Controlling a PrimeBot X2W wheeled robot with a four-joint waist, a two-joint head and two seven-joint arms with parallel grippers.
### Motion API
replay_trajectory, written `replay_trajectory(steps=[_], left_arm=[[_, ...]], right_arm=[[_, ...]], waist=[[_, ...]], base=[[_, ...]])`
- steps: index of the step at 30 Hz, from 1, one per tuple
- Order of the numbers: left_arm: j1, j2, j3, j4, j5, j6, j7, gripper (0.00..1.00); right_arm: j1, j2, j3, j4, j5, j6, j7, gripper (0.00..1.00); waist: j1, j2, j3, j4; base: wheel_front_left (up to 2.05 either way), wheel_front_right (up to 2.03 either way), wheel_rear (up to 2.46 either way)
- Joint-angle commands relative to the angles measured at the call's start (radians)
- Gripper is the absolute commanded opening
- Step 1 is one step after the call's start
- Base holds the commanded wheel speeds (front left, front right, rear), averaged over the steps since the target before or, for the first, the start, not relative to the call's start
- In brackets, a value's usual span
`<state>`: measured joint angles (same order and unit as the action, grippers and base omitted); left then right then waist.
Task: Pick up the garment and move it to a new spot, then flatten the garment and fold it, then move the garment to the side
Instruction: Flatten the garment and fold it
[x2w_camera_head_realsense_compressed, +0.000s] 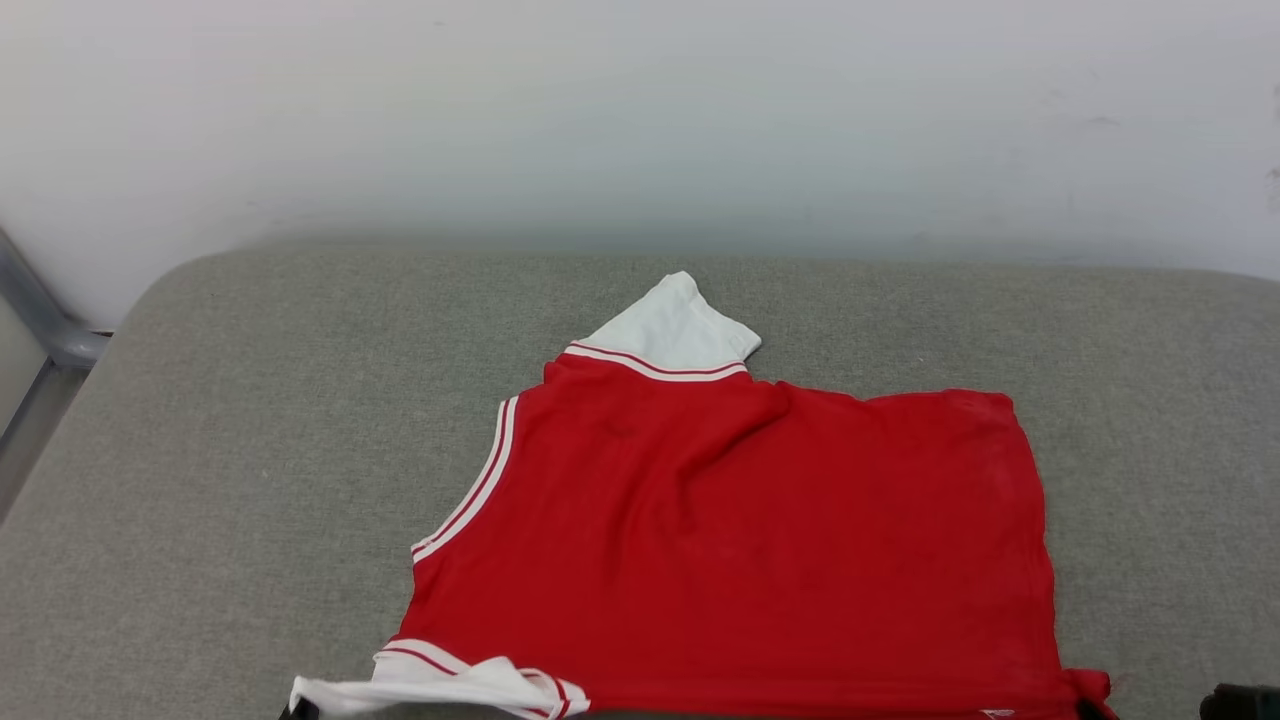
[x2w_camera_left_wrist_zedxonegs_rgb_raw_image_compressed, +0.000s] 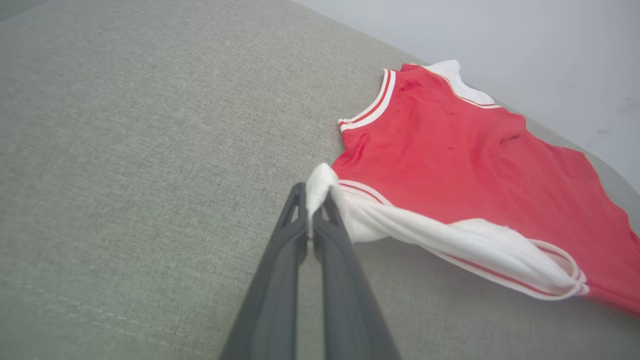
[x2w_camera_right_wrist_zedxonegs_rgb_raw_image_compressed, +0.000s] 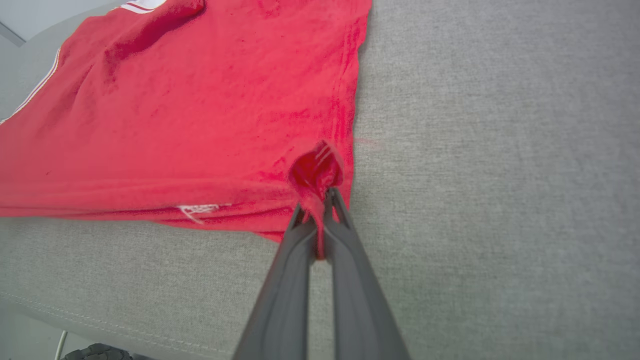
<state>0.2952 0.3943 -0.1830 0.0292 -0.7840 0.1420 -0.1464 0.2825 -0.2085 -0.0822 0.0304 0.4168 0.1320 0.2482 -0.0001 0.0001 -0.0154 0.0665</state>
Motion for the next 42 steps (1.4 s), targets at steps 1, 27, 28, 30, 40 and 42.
replay_trajectory(steps=[1,27,28,30,40,42], left_arm=[[-0.039,0.007,0.0,-0.014,0.006,-0.002,0.007,0.0],[-0.59,-0.065,-0.118,0.377,0.014,-0.216,0.016,0.0],[-0.597,-0.07,-0.126,0.395,0.01,-0.223,0.023,0.0],[-0.615,-0.075,-0.135,0.427,0.003,-0.234,0.029,0.07],[-0.621,-0.064,-0.113,0.5,-0.011,-0.233,-0.021,1.0],[-0.606,-0.043,-0.111,0.488,-0.009,-0.228,-0.01,1.0]], right_arm=[[-0.007,0.003,-0.013,-0.01,-0.011,-0.002,0.011,0.0],[-0.424,-0.031,0.106,0.172,-0.072,-0.002,0.018,0.03],[-0.425,-0.03,0.108,0.186,-0.074,-0.002,0.014,0.09],[-0.426,-0.024,0.11,0.21,-0.082,-0.002,0.003,0.45],[-0.415,0.012,0.113,0.179,-0.123,-0.002,-0.241,1.0],[-0.4,0.02,0.109,0.162,-0.134,-0.002,-0.281,1.0]], waist=[[0.0001,-0.0001,0.009,0.001],[0.0001,-0.0001,0.294,-0.029],[0.0001,-0.0001,0.297,-0.028],[0.0001,-0.0001,0.298,-0.026],[0.0001,-0.0001,0.227,-0.043],[0.0001,-0.0001,0.201,-0.049]], base=[[0.0,0.0,0.0],[0.0,0.0,0.0],[0.0,0.0,0.0],[0.0,0.0,0.0],[0.0,0.0,0.0],[0.0,0.0,0.0]])
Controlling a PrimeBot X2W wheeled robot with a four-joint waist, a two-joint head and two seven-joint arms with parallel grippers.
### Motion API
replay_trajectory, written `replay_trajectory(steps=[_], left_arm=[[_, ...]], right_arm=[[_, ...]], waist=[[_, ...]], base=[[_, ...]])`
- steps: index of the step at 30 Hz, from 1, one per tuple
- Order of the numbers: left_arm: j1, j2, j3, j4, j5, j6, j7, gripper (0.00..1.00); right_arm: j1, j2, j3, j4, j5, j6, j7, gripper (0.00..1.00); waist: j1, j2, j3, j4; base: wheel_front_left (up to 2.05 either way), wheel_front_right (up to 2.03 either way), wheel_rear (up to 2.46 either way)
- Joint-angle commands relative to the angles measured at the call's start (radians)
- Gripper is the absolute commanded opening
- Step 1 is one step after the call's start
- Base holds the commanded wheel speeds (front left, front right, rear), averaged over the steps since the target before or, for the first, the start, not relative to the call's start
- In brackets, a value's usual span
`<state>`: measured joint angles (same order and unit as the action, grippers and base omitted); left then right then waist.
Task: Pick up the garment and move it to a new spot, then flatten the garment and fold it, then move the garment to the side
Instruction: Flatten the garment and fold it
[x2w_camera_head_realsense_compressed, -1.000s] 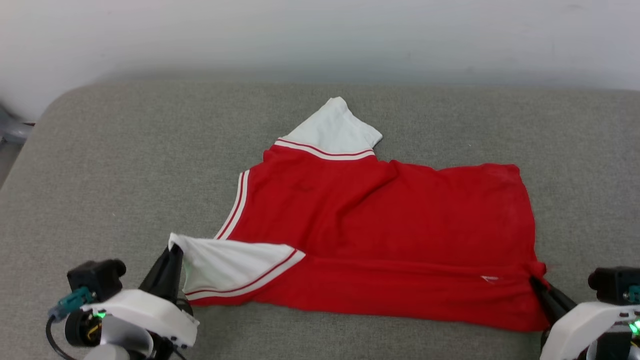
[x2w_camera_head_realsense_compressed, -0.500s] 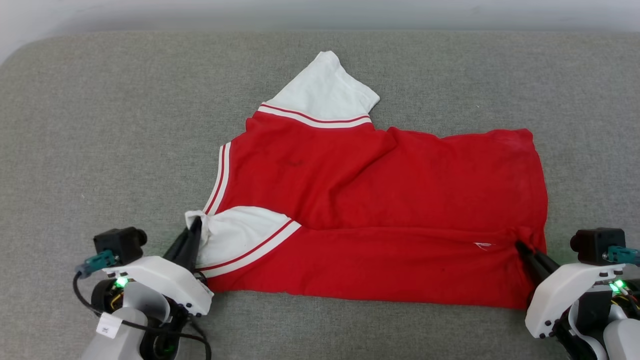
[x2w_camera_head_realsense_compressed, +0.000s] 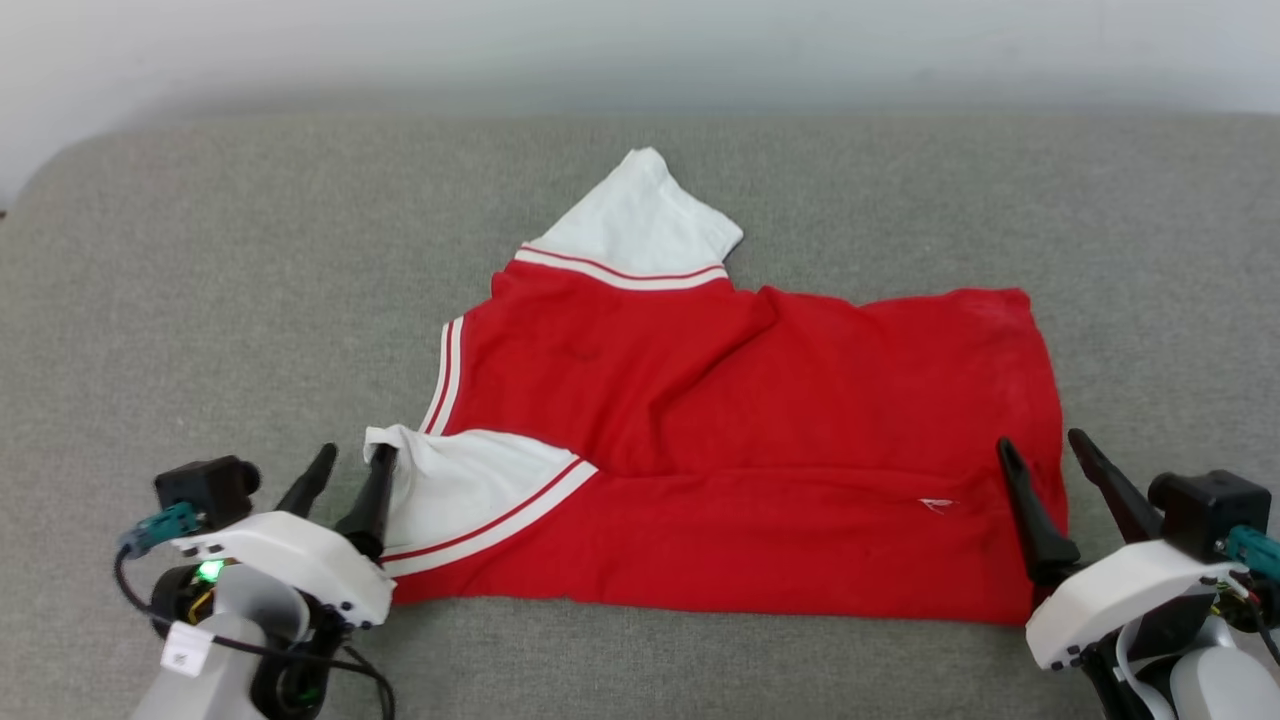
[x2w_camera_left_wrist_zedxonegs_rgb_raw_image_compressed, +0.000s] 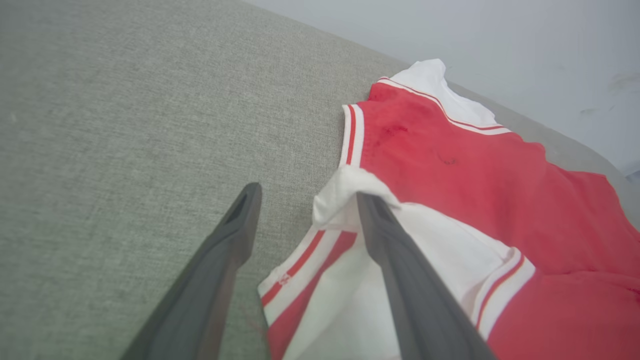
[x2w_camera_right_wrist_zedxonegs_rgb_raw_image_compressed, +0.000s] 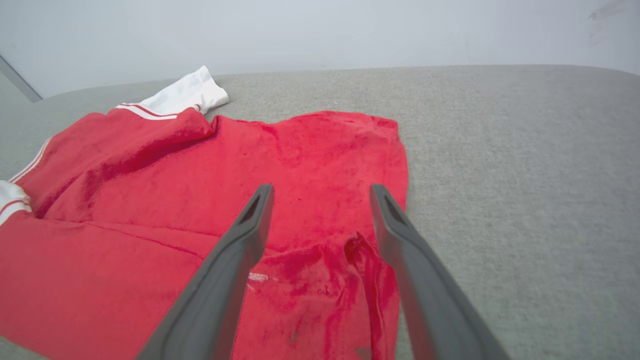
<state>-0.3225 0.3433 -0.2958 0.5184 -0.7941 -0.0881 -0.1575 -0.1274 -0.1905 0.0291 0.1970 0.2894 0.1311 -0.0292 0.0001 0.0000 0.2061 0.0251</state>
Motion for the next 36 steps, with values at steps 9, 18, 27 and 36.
replay_trajectory(steps=[9,18,27,36], left_arm=[[0.083,0.118,0.012,-0.152,-0.01,0.084,0.162,1.0],[0.147,0.268,0.004,-0.387,-0.116,0.152,0.552,1.0],[0.173,0.331,0.014,-0.442,-0.241,0.233,0.809,1.0],[0.162,0.269,-0.041,-0.346,-0.278,0.211,0.866,1.0]], right_arm=[[0.094,0.056,-0.038,-0.097,-0.046,-0.001,-0.021,1.0],[0.151,0.095,-0.061,-0.212,-0.068,-0.001,0.012,1.0],[0.128,0.119,-0.059,-0.258,-0.072,-0.001,0.033,1.0],[0.114,0.129,-0.081,-0.245,-0.058,-0.001,0.047,1.0]], waist=[[-0.0001,0.0,-0.114,-0.035],[-0.0001,0.0,-0.113,-0.072],[-0.0001,0.0,-0.03,-0.122],[-0.0001,0.0,0.02,-0.145]], base=[[0.0,0.0,0.0],[0.0,0.0,0.0],[0.0,0.0,0.0],[0.0,0.0,0.0]])
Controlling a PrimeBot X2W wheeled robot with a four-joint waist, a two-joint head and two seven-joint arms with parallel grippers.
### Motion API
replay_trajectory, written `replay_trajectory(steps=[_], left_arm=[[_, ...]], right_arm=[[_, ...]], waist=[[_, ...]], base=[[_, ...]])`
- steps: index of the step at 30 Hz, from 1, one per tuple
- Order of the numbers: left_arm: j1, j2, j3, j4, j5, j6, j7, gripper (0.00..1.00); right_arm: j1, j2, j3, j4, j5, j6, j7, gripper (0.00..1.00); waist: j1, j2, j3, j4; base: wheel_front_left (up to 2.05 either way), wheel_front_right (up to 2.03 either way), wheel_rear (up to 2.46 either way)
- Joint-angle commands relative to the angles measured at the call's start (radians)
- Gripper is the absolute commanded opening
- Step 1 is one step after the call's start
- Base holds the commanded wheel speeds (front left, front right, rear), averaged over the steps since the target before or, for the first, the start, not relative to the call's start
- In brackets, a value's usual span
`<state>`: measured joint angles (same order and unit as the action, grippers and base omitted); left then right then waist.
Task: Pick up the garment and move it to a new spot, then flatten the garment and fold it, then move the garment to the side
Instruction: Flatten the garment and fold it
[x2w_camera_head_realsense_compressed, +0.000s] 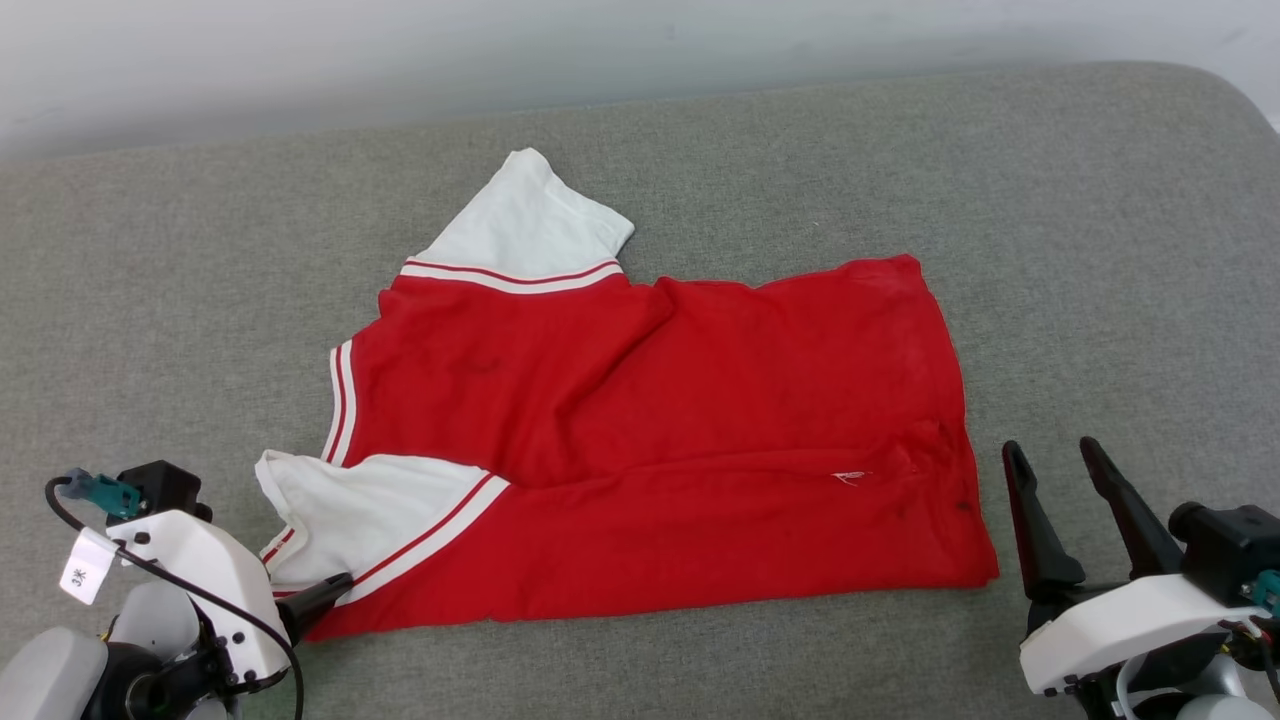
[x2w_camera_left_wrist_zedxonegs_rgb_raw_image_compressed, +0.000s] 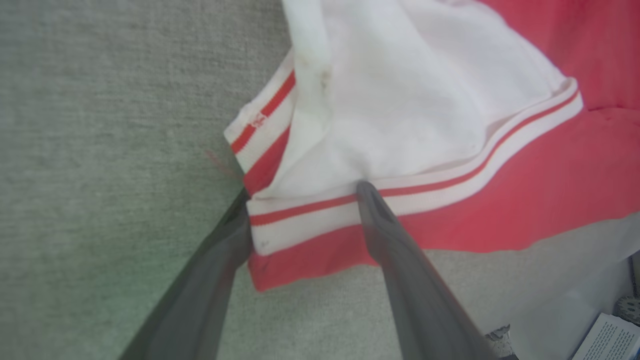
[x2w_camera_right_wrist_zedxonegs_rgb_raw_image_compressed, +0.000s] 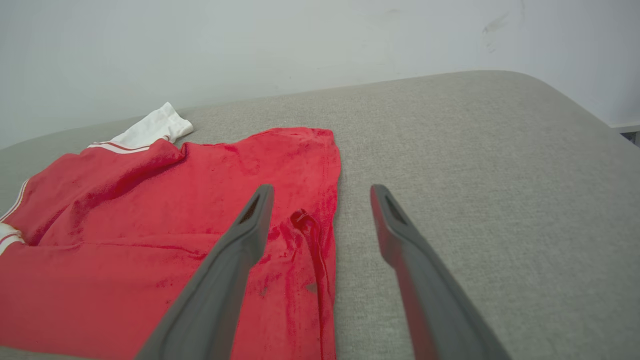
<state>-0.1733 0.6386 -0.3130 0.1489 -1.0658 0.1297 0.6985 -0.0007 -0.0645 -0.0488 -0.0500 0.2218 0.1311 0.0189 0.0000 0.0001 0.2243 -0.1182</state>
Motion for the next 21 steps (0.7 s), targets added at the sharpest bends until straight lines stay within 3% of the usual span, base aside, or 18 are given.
replay_trajectory(steps=[1,2,3,4,5,8,16,21], left_arm=[[0.013,-0.027,-0.024,0.024,-0.006,-0.007,0.01,1.0],[0.011,-0.046,-0.038,0.044,-0.012,-0.015,0.015,0.38],[0.011,-0.046,-0.038,0.044,-0.012,-0.015,0.015,0.38],[0.009,-0.051,-0.043,0.053,-0.012,-0.02,0.013,0.06],[0.007,-0.057,-0.046,0.058,-0.011,-0.027,0.008,0.0],[-0.003,-0.058,-0.047,0.059,0.001,-0.039,-0.009,0.0],[-0.031,-0.018,-0.018,-0.029,0.046,-0.041,-0.072,0.0],[-0.051,-0.004,-0.015,-0.108,0.074,-0.033,-0.094,0.0]], right_arm=[[-0.012,0.003,-0.003,0.002,0.01,-0.001,-0.001,1.0],[-0.011,0.001,-0.01,0.006,0.016,-0.001,0.019,1.0],[-0.011,0.001,-0.01,0.006,0.016,-0.001,0.019,1.0],[-0.01,-0.001,-0.018,0.005,0.025,-0.001,0.029,1.0],[-0.009,-0.006,-0.028,0.004,0.033,-0.001,0.045,1.0],[0.007,-0.026,-0.051,0.013,0.066,-0.001,0.129,1.0],[0.028,-0.078,-0.093,0.012,0.125,-0.001,0.493,1.0],[-0.021,-0.095,-0.061,0.009,0.135,-0.001,0.615,1.0]], waist=[[0.0,-0.0001,0.002,-0.002],[0.0,-0.0001,0.002,-0.001],[0.0,-0.0001,0.002,-0.001],[0.0,-0.0001,0.0,0.0],[0.0,-0.0001,-0.002,0.002],[0.0,-0.0001,-0.015,0.009],[0.0,-0.0001,-0.035,0.04],[0.0,-0.0001,-0.006,0.062]], base=[[0.0,0.0,0.0],[0.0,0.0,0.0],[0.0,0.0,0.0],[0.0,0.0,0.0],[0.0,0.0,0.0],[0.0,0.0,0.0],[0.0,0.0,0.0],[0.0,0.0,0.0]])
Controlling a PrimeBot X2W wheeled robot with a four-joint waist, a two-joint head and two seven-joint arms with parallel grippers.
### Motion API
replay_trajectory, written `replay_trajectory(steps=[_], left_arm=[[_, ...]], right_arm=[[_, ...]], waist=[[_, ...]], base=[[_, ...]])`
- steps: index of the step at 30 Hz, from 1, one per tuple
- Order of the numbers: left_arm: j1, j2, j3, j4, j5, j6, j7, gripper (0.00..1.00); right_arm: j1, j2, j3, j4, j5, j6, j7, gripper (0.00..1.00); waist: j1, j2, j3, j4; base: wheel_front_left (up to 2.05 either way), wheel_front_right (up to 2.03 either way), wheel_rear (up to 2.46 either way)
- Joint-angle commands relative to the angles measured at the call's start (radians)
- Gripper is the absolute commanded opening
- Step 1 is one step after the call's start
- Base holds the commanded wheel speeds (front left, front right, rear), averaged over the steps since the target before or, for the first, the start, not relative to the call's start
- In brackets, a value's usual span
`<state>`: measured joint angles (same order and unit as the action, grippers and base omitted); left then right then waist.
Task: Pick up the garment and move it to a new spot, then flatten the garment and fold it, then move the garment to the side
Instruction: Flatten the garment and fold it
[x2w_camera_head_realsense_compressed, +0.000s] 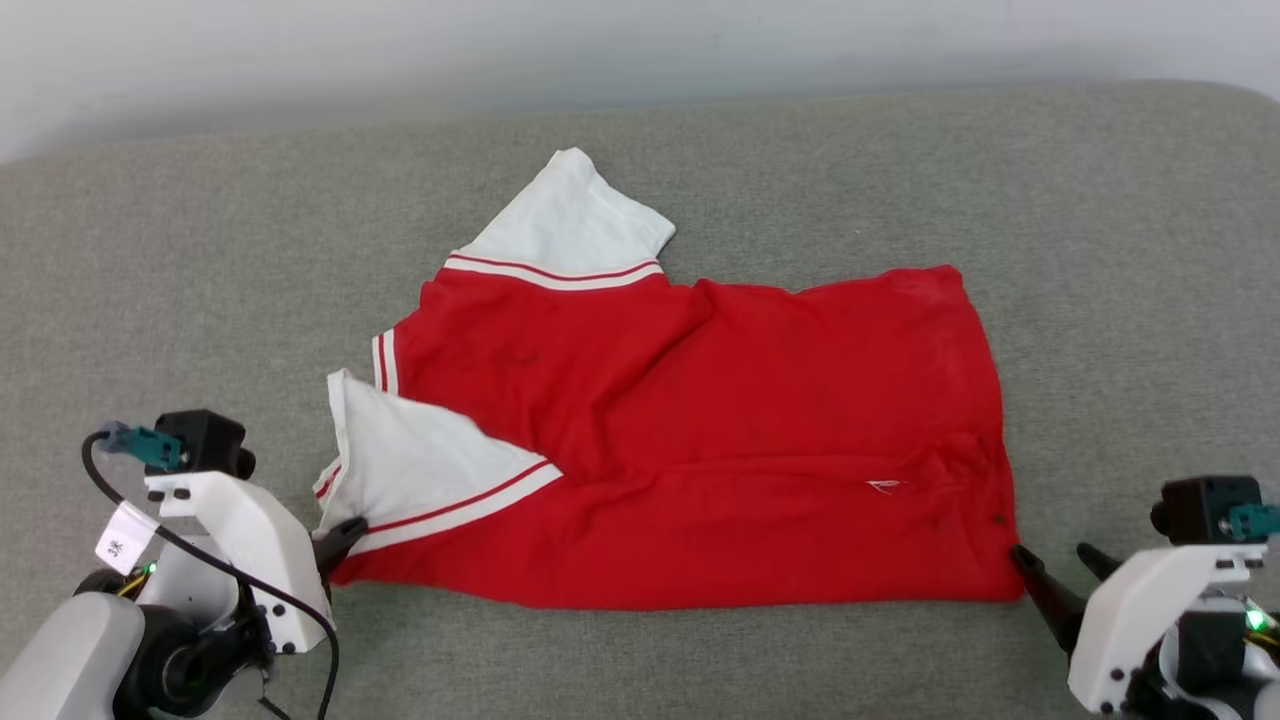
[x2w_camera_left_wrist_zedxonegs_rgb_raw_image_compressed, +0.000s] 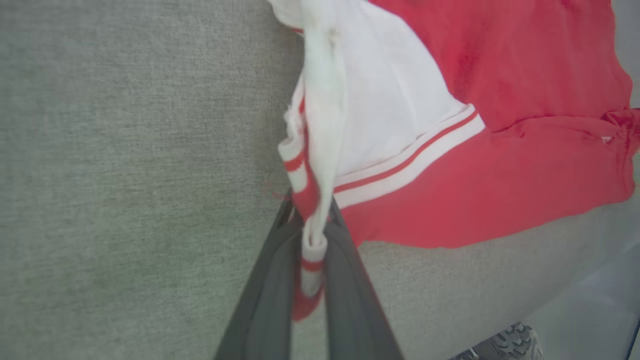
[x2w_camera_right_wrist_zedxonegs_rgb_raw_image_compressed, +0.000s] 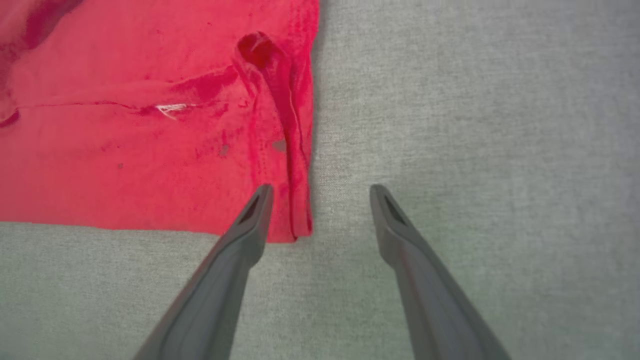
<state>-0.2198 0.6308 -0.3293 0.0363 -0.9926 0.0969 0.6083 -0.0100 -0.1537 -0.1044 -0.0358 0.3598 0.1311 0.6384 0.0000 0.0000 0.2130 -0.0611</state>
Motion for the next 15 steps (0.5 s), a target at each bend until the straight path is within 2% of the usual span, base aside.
replay_trajectory(steps=[1,6,12,13,14,15], left_arm=[[-0.008,0.006,0.001,-0.007,0.007,0.003,-0.005,0.0],[-0.023,0.004,-0.002,-0.046,0.021,0.011,-0.012,0.0],[-0.026,-0.01,-0.011,-0.052,0.025,0.001,-0.025,0.0],[-0.027,-0.011,-0.011,-0.049,0.028,0.001,-0.031,0.0],[-0.026,-0.013,-0.012,-0.047,0.029,-0.001,-0.035,0.0],[-0.019,-0.02,-0.014,-0.04,0.03,-0.008,-0.05,0.0]], right_arm=[[-0.022,-0.004,0.003,0.006,0.001,-0.001,0.007,1.0],[-0.084,-0.016,0.052,0.076,-0.011,-0.001,0.032,1.0],[-0.107,-0.001,0.112,0.201,0.016,0.001,0.093,1.0],[-0.11,0.002,0.117,0.216,0.026,0.001,0.096,0.4],[-0.112,0.003,0.124,0.228,0.031,0.001,0.098,0.0],[-0.127,-0.008,0.13,0.242,0.047,0.001,0.091,0.0]], waist=[[0.0,0.0,0.013,0.009],[0.0,0.0,0.039,0.02],[0.0,0.0,0.061,0.034],[0.0,0.0,0.063,0.034],[0.0,0.0,0.063,0.035],[0.0,0.0,0.057,0.035]], base=[[0.0,0.0,0.0],[0.0,0.0,0.0],[0.0,0.0,0.0],[0.0,0.0,0.0],[0.0,0.0,0.0],[0.0,0.0,0.0]])
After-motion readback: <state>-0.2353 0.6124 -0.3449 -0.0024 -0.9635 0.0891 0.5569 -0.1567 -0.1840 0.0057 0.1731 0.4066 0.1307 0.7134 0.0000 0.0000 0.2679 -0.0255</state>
